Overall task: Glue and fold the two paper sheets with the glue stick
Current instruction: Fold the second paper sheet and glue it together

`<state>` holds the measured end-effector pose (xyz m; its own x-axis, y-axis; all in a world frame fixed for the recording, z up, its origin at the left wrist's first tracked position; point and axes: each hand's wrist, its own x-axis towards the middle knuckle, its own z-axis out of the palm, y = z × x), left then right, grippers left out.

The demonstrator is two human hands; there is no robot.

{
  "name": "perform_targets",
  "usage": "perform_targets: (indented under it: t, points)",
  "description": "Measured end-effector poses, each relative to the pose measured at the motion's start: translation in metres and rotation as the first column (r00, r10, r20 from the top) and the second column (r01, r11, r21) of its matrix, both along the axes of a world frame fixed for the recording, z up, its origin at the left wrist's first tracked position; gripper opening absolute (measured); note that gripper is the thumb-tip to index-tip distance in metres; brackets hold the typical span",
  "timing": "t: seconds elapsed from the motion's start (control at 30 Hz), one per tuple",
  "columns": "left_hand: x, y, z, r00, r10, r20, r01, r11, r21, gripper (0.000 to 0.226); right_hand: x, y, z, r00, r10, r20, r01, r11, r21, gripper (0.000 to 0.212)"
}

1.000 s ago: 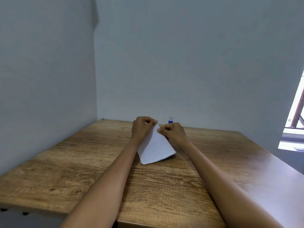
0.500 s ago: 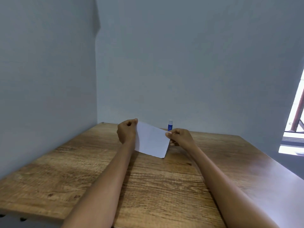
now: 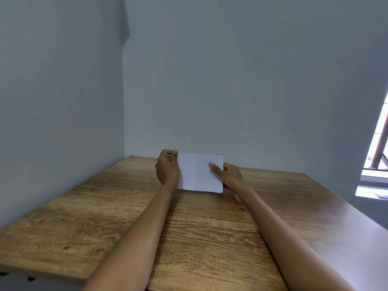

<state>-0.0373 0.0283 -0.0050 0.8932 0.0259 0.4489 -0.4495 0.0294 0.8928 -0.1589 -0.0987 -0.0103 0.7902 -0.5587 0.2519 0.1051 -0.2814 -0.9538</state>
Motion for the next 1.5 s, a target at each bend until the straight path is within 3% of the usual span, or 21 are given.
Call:
perform_targets:
  t: [0.1,0.17,0.23,0.4,0.5,0.6,0.9,1.03,1.17,1.3,1.5]
  points:
    - [0.0,0.002,-0.001,0.993,0.091,0.073,-0.098,0.991,0.095,0.02,0.002,-0.004,-0.003,0.996,0.062,-0.07,-0.065,0.997,-0.036,0.033]
    - [0.001,0.004,-0.002,0.985,0.146,0.092,-0.158,0.978,0.137,0.019,0.002,-0.003,-0.003,0.999,0.017,-0.039,-0.018,1.0,-0.007,0.019]
    - [0.002,0.005,-0.003,0.978,0.18,0.105,-0.195,0.968,0.16,0.018,0.004,0.0,-0.002,1.0,0.0,0.008,0.0,0.998,0.058,0.025]
    - [0.009,0.007,-0.004,0.971,0.222,0.09,-0.232,0.966,0.113,0.017,0.004,0.0,-0.005,0.985,0.164,-0.052,-0.165,0.986,-0.016,0.032]
    - [0.012,0.008,-0.004,0.972,0.224,0.075,-0.229,0.971,0.069,0.014,0.005,-0.003,-0.007,0.987,0.157,-0.04,-0.155,0.987,0.037,0.031]
    - [0.013,0.006,-0.004,0.978,0.199,0.063,-0.202,0.978,0.055,0.013,0.006,-0.005,-0.007,0.986,0.166,0.01,-0.166,0.979,0.116,0.037]
    - [0.002,-0.006,-0.006,0.983,-0.028,0.182,0.009,0.994,0.107,0.017,-0.002,-0.015,-0.005,1.0,0.021,0.013,-0.021,1.0,0.001,0.043]
    - [-0.005,-0.012,-0.006,0.967,-0.096,0.234,0.07,0.991,0.118,0.018,-0.003,-0.014,-0.002,0.988,-0.132,0.08,0.133,0.991,-0.019,0.027]
    - [-0.007,-0.014,-0.008,0.958,-0.1,0.267,0.068,0.989,0.13,0.017,0.0,-0.012,0.001,0.971,-0.23,0.071,0.224,0.97,0.091,0.06]
    - [-0.006,-0.013,-0.01,0.951,-0.123,0.284,0.087,0.987,0.135,0.016,-0.002,-0.009,0.001,0.975,-0.2,0.094,0.197,0.98,0.033,0.037]
    - [-0.008,-0.013,-0.008,0.943,-0.183,0.279,0.157,0.981,0.11,0.022,0.001,-0.007,0.001,0.955,-0.266,0.132,0.262,0.964,0.05,0.049]
